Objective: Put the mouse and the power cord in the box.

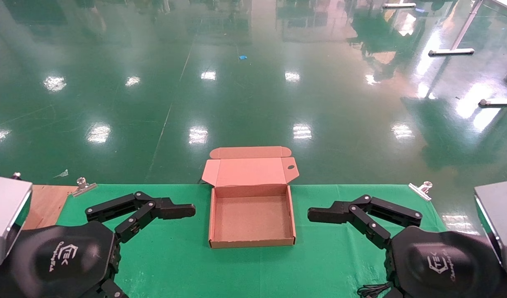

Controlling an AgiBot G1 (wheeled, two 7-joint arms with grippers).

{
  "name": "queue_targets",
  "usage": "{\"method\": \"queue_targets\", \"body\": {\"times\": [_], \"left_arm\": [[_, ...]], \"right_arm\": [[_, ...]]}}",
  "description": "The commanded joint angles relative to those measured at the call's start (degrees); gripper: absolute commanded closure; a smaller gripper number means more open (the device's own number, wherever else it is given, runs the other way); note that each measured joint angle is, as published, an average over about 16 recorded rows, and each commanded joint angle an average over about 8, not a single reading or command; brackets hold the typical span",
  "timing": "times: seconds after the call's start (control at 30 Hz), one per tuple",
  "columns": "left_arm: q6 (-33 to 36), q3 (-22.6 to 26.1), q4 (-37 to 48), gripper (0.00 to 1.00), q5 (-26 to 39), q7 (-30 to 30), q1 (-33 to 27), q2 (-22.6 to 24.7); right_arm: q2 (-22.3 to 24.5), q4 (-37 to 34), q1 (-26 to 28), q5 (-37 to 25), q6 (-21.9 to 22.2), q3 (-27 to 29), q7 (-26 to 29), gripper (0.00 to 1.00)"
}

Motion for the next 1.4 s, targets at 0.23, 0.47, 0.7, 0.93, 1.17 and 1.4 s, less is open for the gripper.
{"method": "queue_targets", "body": {"times": [0.23, 0.47, 0.7, 0.93, 1.17, 1.4], "left_arm": [[0.0, 0.0, 0.0, 0.0, 0.0, 0.0, 0.0, 0.0], [0.0, 0.0, 0.0, 0.0, 0.0, 0.0, 0.0, 0.0], [0.1, 0.3, 0.1, 0.0, 0.4, -0.1, 0.0, 0.1], [2.9, 5.6, 2.9, 0.0, 9.8, 0.5, -4.0, 1.8], [5.4, 15.9, 10.2, 0.0, 26.3, 6.0, -12.7, 3.2], [4.9, 27.6, 21.1, 0.0, 44.8, 17.6, -22.4, 6.6]], "right_arm": [[0.0, 0.0, 0.0, 0.0, 0.0, 0.0, 0.0, 0.0], [0.0, 0.0, 0.0, 0.0, 0.0, 0.0, 0.0, 0.0], [0.2, 0.5, 0.5, -1.2, -0.4, -0.2, -0.7, 0.0], [-0.3, 0.0, 4.5, -13.0, -2.3, -4.3, -5.6, 0.0], [-4.3, -4.9, 13.0, -33.3, -4.2, -13.5, -14.1, 0.0], [-11.4, -15.4, 22.9, -54.8, -1.9, -23.3, -27.2, 0.0]]}}
